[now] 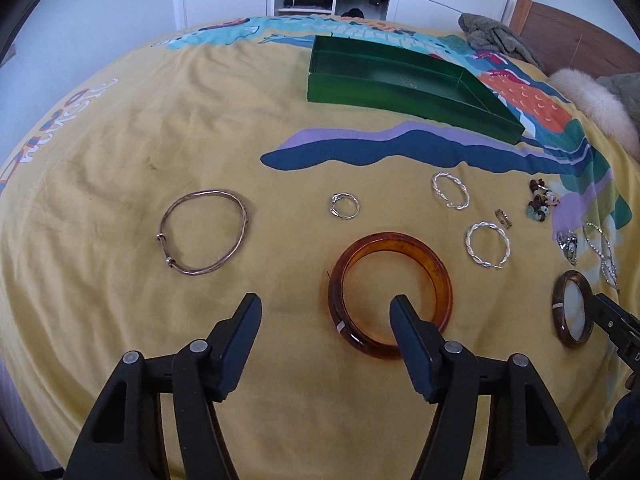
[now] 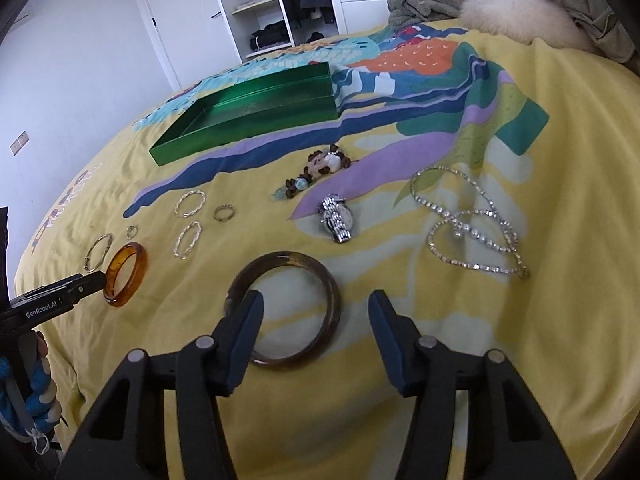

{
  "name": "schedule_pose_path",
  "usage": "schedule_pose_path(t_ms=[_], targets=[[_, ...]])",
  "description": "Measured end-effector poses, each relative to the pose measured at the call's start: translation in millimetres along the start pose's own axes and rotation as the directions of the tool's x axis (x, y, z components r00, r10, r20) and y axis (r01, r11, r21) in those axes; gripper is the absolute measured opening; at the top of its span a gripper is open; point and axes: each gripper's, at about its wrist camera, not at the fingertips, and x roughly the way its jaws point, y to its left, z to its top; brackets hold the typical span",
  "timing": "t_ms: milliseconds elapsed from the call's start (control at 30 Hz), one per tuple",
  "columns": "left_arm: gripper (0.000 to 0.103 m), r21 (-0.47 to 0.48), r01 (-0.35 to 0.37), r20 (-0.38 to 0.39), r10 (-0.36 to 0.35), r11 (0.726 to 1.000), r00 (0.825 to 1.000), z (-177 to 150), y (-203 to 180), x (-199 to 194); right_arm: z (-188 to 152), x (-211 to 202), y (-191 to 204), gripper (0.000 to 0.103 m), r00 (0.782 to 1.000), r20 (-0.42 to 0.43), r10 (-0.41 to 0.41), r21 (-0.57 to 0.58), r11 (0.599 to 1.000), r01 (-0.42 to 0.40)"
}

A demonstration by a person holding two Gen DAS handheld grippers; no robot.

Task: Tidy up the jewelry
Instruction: 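Grasp the amber bangle with the left tool while the right tool grasps the dark bangle, then lift both bangles and carry them over the green tray with both tools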

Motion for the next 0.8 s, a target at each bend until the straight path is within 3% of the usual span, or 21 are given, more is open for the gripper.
schedule_pose_path(t_ms=[67, 500, 633, 800], targets=[[0.055, 0.0, 0.009, -0.026, -0.009, 1.0, 1.0, 1, -1, 11, 2, 12, -5, 0.044, 1.0, -0.027, 0.001, -0.001, 1.0, -0.001], [0.054, 0.07, -0.029, -0.026, 0.031, 0.997, 0.999, 4, -14, 27, 1, 35, 1, 0.028, 0.997, -0.063, -0.047, -0.112, 0.993, 0.04], [0.048, 0.087, -0.038, -0.023, 0.04, 0.996, 0.999, 6, -19, 26, 0, 34, 2, 0.016, 0.996, -0.053, -0.068, -0.14, 0.988, 0.061], [0.033, 0.104, -0.048, -0.026, 0.051, 0.993, 0.998, 6, -28, 24, -4, 27, 8, 0.011, 0.995, -0.031, -0.092, -0.179, 0.98, 0.085]])
